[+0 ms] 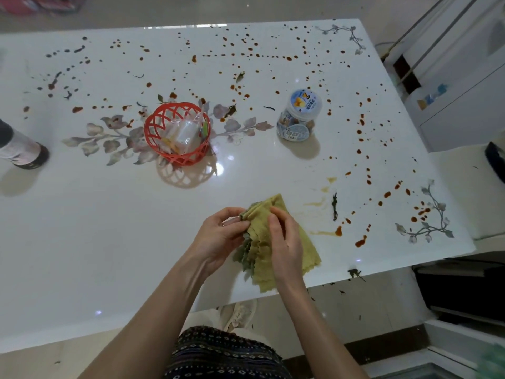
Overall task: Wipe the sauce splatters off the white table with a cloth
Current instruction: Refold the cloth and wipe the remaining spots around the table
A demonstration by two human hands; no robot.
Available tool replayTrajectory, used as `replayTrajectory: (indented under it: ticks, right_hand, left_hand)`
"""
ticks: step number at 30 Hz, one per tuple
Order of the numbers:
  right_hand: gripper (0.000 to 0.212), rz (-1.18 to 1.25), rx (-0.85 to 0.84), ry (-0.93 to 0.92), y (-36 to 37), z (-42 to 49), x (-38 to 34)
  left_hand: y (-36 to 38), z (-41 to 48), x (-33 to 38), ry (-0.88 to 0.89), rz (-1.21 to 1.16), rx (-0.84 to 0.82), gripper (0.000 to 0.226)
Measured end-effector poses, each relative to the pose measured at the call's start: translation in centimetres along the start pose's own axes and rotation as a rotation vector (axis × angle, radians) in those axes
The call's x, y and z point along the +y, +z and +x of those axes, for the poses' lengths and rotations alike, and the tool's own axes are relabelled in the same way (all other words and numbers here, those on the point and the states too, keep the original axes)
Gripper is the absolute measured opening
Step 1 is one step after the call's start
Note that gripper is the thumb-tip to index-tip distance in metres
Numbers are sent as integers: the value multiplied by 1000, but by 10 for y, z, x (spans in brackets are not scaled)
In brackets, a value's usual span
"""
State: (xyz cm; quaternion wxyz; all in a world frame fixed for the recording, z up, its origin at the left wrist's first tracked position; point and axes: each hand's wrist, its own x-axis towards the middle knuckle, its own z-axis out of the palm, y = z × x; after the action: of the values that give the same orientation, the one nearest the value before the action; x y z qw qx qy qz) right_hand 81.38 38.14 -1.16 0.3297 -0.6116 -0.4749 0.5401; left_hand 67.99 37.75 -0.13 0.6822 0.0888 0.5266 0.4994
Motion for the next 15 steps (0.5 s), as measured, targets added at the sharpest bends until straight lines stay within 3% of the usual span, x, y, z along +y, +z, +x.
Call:
replayTrajectory:
  ticks: [5,10,15]
  right_hand:
    - [56,85,-67,14,4,1,-4]
    - [50,96,-127,-4,8,-3,2]
    - [34,417,-187,134,3,2,-2]
  left_hand:
    - [3,0,3,-46,-83,-54,17]
    - [6,1,1,-50,-60,37,6]
    - [17,-2,0,18,78,8,12]
